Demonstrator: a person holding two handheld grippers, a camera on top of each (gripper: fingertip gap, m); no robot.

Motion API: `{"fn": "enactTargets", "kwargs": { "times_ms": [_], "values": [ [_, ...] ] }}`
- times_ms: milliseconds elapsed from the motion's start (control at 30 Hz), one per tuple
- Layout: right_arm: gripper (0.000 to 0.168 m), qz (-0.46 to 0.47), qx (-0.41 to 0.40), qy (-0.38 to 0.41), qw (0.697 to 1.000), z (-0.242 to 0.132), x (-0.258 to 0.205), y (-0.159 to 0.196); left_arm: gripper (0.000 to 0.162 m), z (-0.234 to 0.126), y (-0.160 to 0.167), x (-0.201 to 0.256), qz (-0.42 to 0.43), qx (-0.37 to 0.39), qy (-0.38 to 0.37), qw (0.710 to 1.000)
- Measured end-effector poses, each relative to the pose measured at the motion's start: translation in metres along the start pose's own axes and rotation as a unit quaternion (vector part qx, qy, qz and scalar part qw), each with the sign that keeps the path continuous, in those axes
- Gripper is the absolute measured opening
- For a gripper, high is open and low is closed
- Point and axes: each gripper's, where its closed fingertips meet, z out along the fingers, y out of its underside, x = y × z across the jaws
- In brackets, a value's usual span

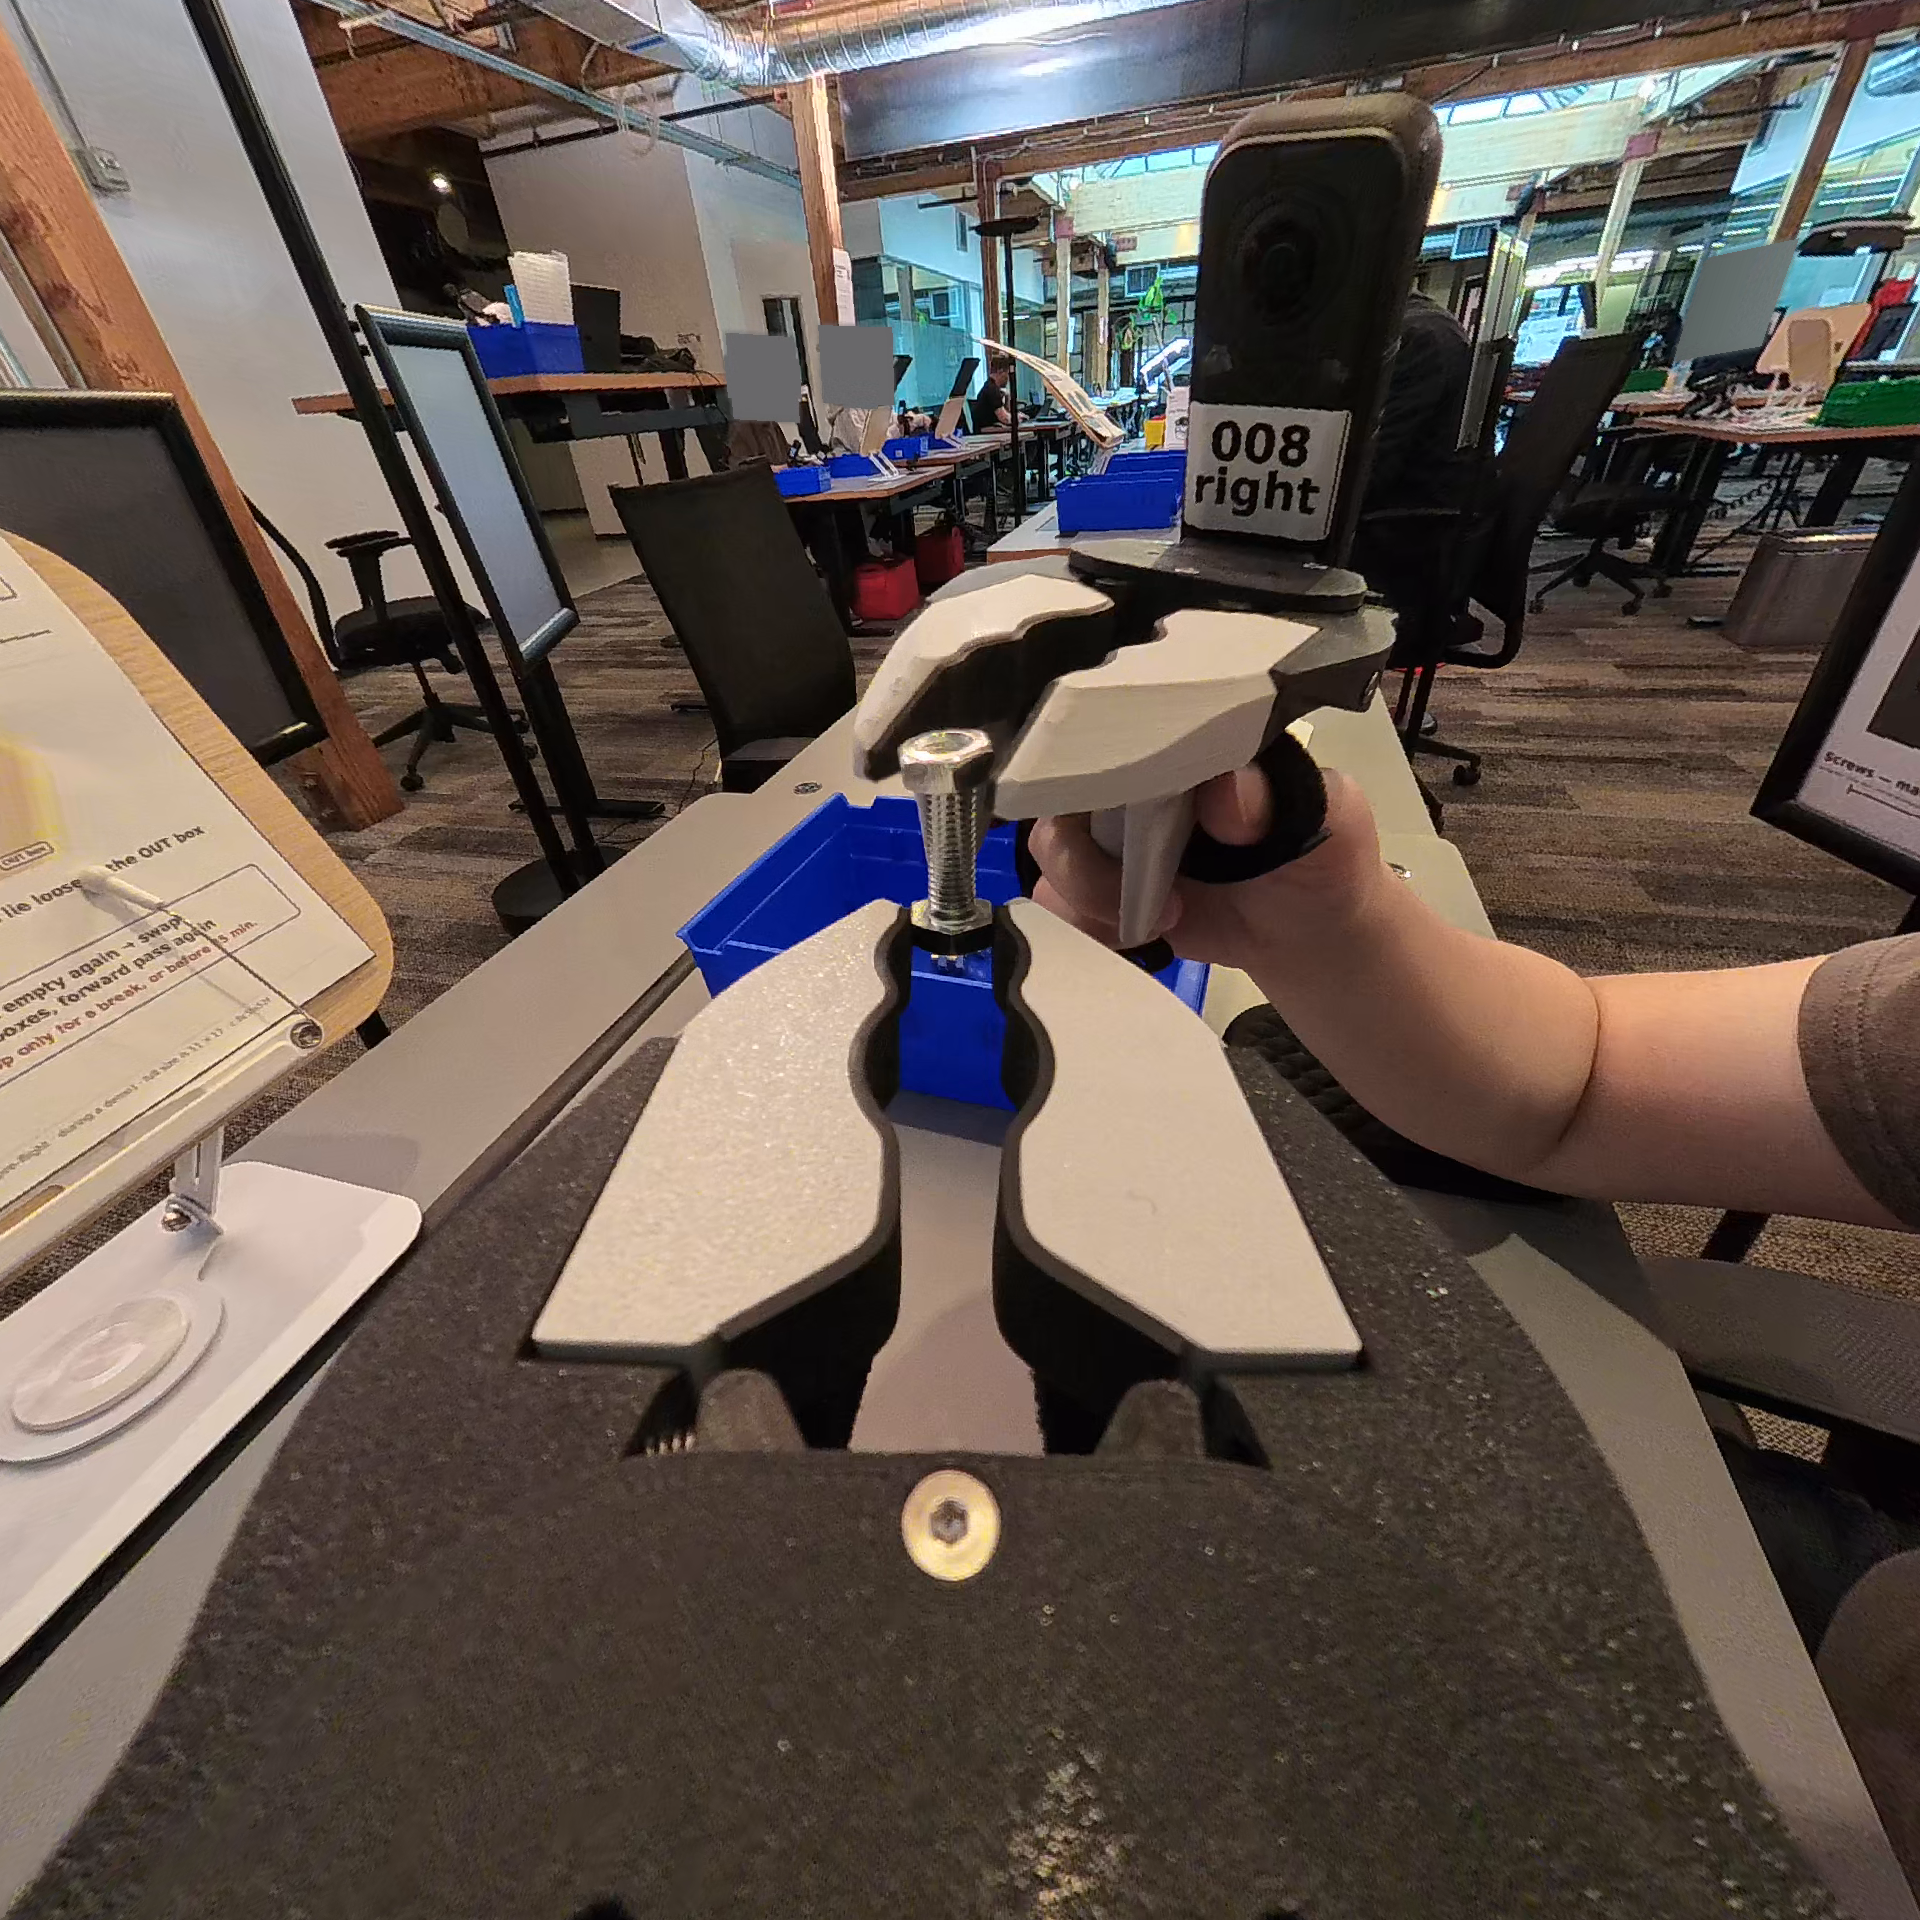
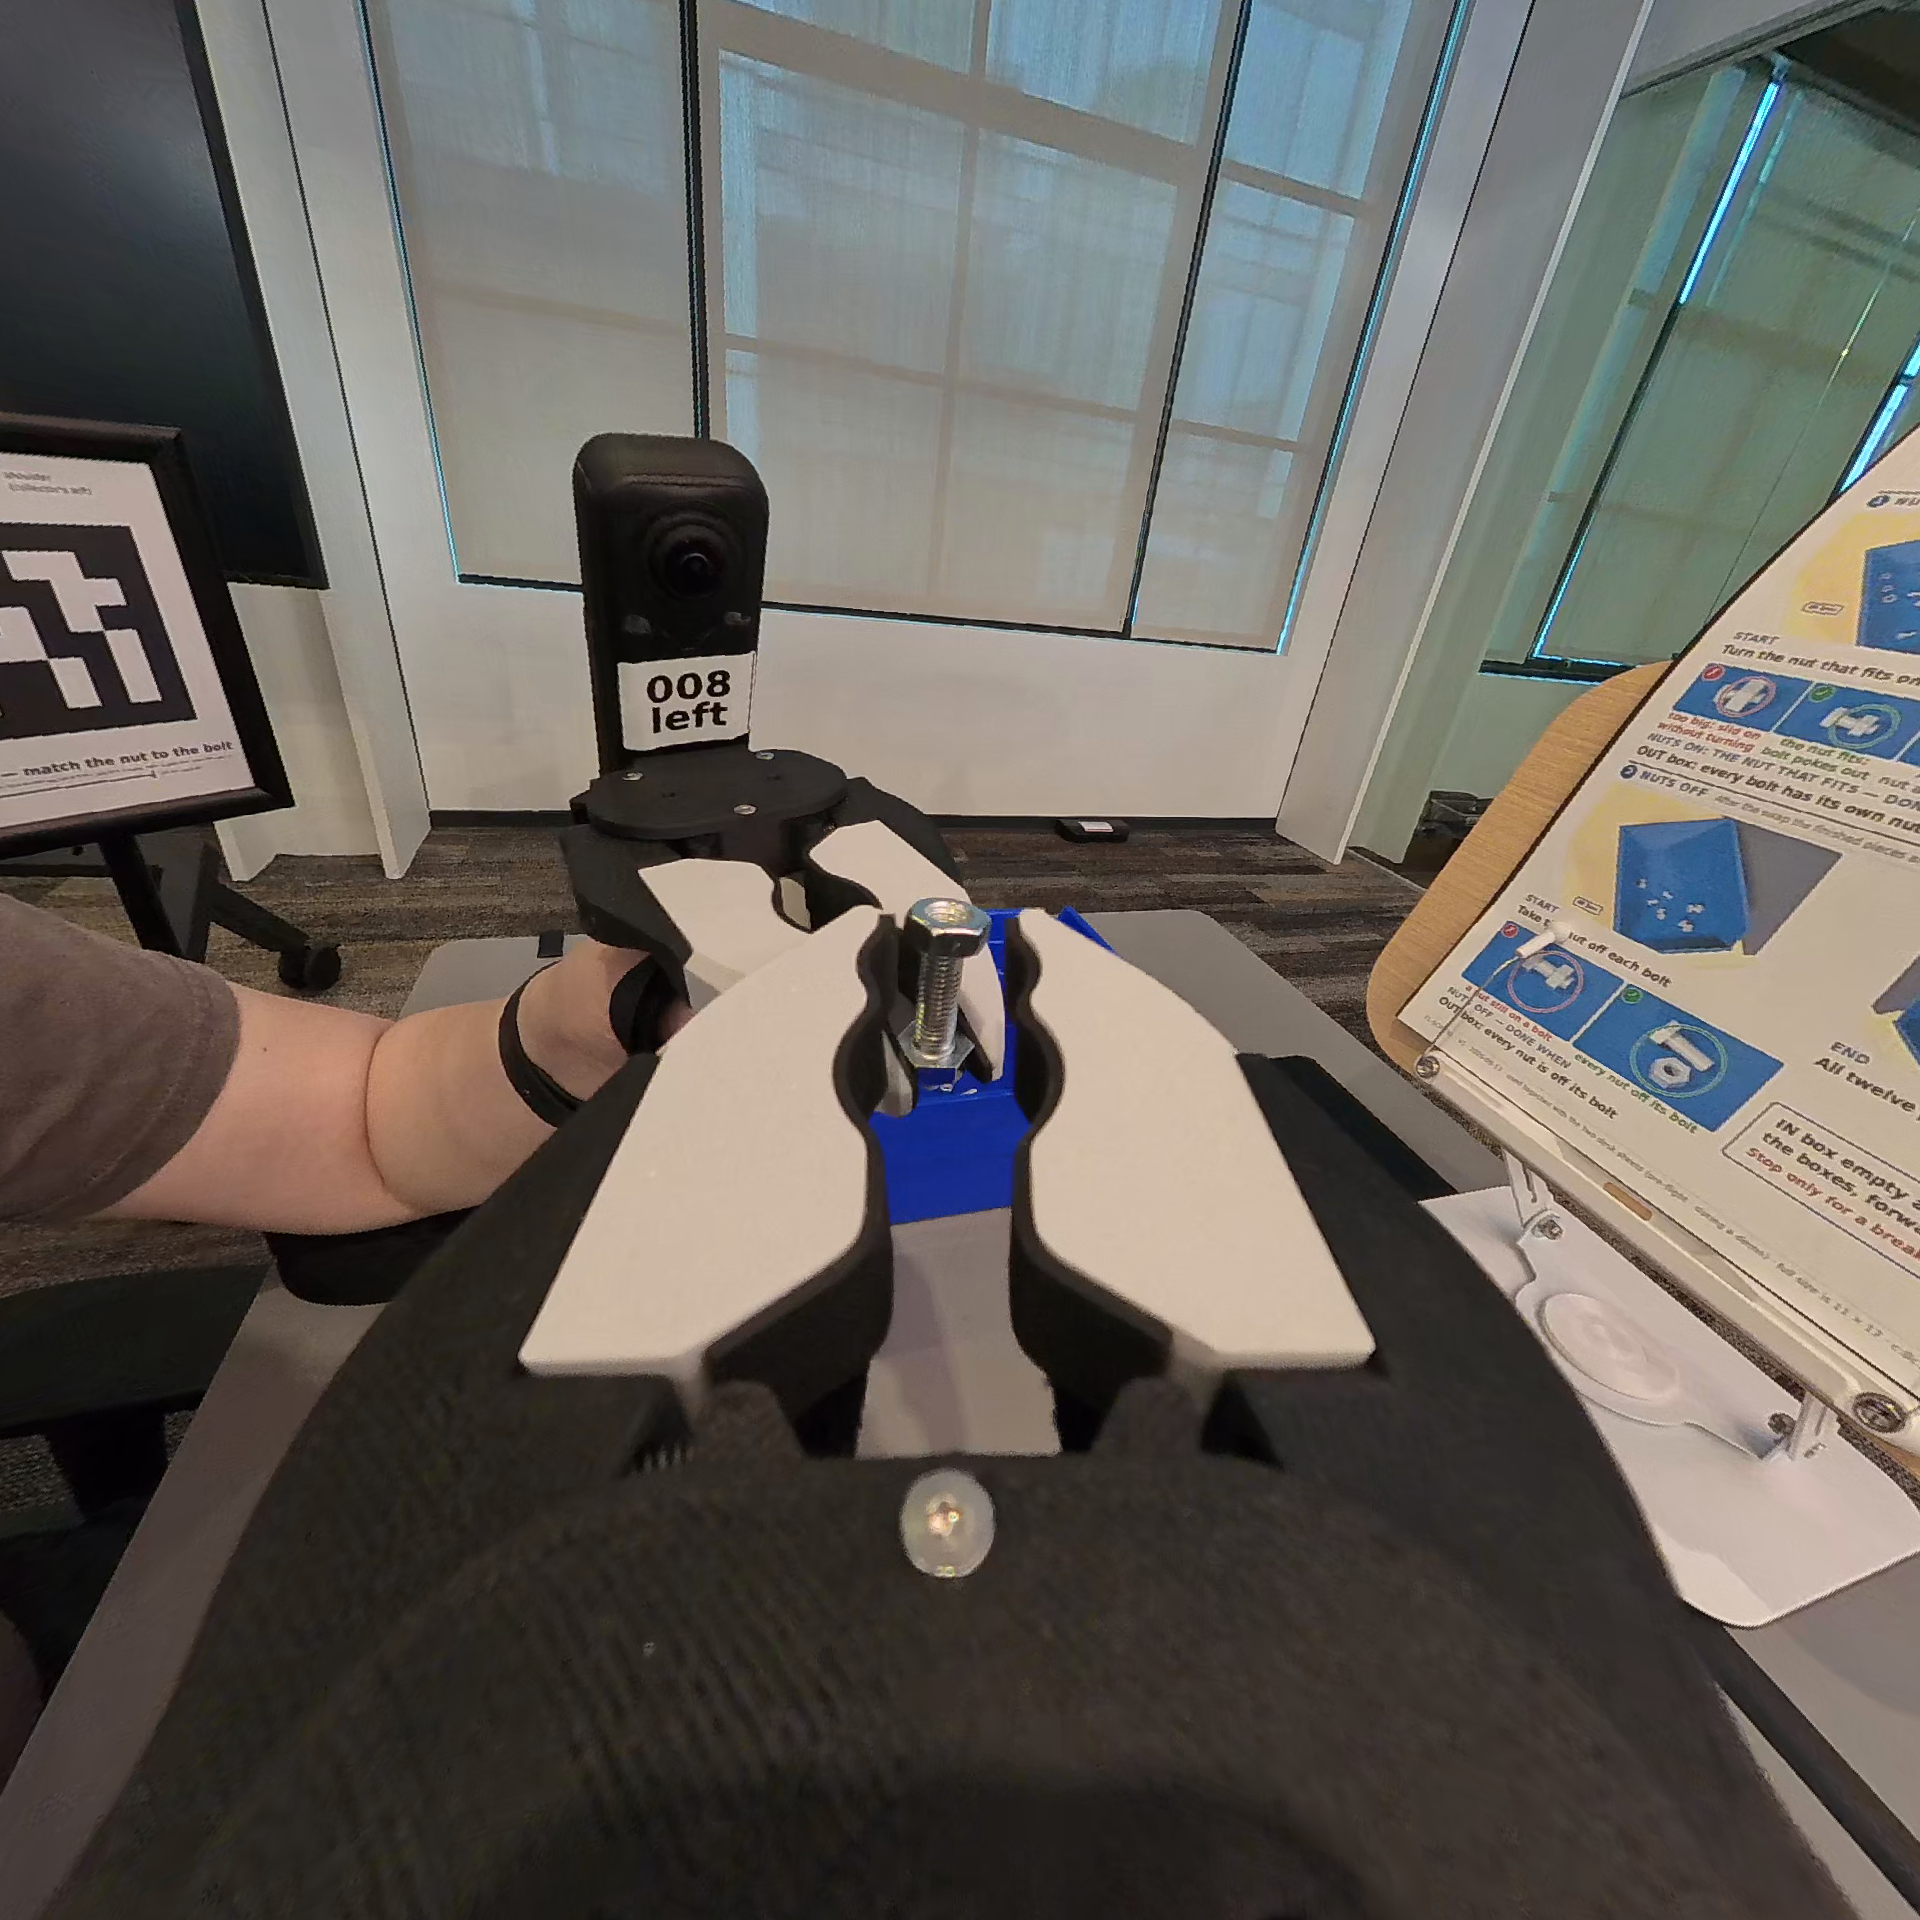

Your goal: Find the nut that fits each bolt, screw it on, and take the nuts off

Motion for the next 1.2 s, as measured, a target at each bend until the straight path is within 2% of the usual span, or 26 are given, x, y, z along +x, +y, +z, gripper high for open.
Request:
{"fn": "enactTargets", "kwargs": {
  "times_ms": [200, 433, 1200],
  "values": [
    [0.029, -0.013, -0.002, -0.003, 1.0, -0.003, -0.001, -0.003, 0.014, -0.002, -0.001, -0.002, -0.004, -0.002, 0.002, 1.0],
    [0.03, 0.013, 0.025, -0.036, 0.999, -0.008, -0.003, -0.011, 0.014, -0.005, -0.003, -0.003, -0.005, -0.001, 0.003, 1.0],
    [0.029, 0.002, 0.021, -0.043, 0.999, -0.005, -0.011, -0.01, 0.014, -0.005, -0.003, -0.003, -0.002, 0.0, -0.001, 1.0]
  ]
}}
